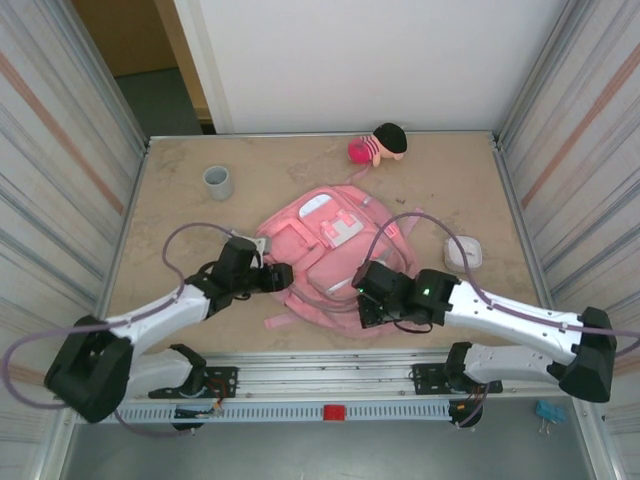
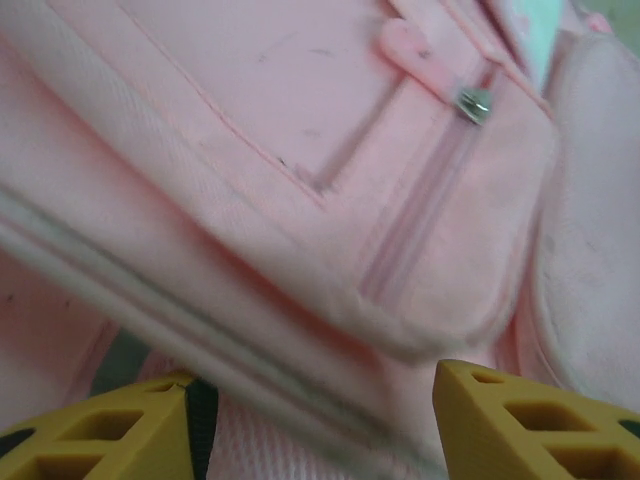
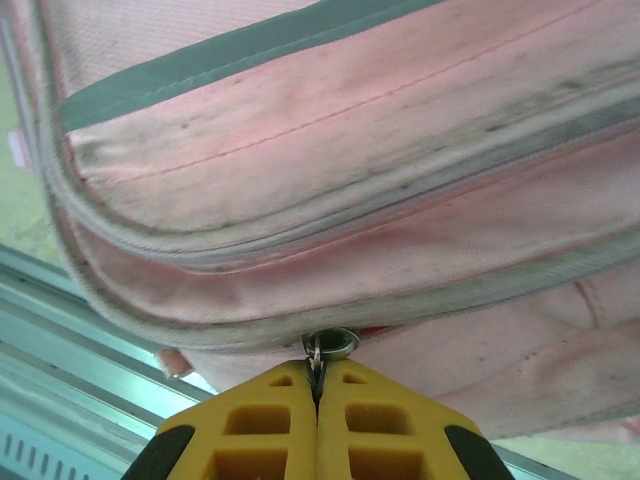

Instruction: Pack books, pencil case, and school supplies into a backpack

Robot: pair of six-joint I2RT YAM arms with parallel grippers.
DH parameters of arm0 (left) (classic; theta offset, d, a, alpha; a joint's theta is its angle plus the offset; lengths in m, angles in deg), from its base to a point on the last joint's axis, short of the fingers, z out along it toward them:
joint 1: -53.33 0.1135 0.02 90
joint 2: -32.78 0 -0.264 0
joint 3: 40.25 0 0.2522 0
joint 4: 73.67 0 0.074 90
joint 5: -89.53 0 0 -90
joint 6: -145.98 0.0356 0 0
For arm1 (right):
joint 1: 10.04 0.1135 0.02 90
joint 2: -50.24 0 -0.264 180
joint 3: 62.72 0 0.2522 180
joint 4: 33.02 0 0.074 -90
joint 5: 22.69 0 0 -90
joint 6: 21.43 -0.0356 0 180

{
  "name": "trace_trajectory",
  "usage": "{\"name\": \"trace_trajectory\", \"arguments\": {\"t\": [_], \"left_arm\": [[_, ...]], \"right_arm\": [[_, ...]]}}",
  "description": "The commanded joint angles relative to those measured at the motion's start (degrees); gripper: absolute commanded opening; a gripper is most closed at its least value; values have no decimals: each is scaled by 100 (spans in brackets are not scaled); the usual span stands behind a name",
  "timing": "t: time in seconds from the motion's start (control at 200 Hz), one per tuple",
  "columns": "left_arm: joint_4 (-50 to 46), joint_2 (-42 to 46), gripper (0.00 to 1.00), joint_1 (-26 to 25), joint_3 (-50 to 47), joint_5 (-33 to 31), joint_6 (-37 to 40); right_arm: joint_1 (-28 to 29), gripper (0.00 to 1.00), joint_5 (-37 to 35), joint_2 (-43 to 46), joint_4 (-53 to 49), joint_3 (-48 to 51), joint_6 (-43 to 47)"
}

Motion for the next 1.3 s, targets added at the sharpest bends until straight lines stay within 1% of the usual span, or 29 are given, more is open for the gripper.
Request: {"name": "trace_trajectory", "arguments": {"t": [0.0,0.095,0.2,0.361,0.441,0.521,0.681,0.787,0.892,1.012,1.132,1.293], "left_arm": [[512,-307,60,212,292,159,44],[923,-637,60,374,516,260,44],[1022,-951,61,453,914,439,65],[956,-926,62,493,1201,479,6],[679,-685,63,497,1173,529,-121],[349,-211,64,506,975,575,-325],[15,971,62,504,127,664,-1118],[-236,1619,60,490,-245,774,-1564],[180,1936,56,486,-683,1011,-2226],[926,1869,52,435,-1045,1285,-2942],[1310,1586,50,279,-1056,1441,-3135],[1871,1167,43,69,-1024,1578,-3294]], "right_arm": [[197,0,-126,-241,701,-238,-231],[279,0,-62,-533,1117,-295,-230],[377,0,-96,-877,1363,-475,-230],[388,0,-224,-1232,1798,-633,-212],[372,0,-233,-1346,2017,-642,-193],[372,0,-192,-1439,2114,-660,-175],[326,0,-61,-1530,2107,-665,-90],[310,0,-6,-1557,2108,-676,-43],[300,0,30,-1589,2097,-693,0],[296,0,52,-1654,2084,-739,37],[300,0,90,-1722,2109,-789,61],[300,0,127,-1788,2098,-820,70]]}}
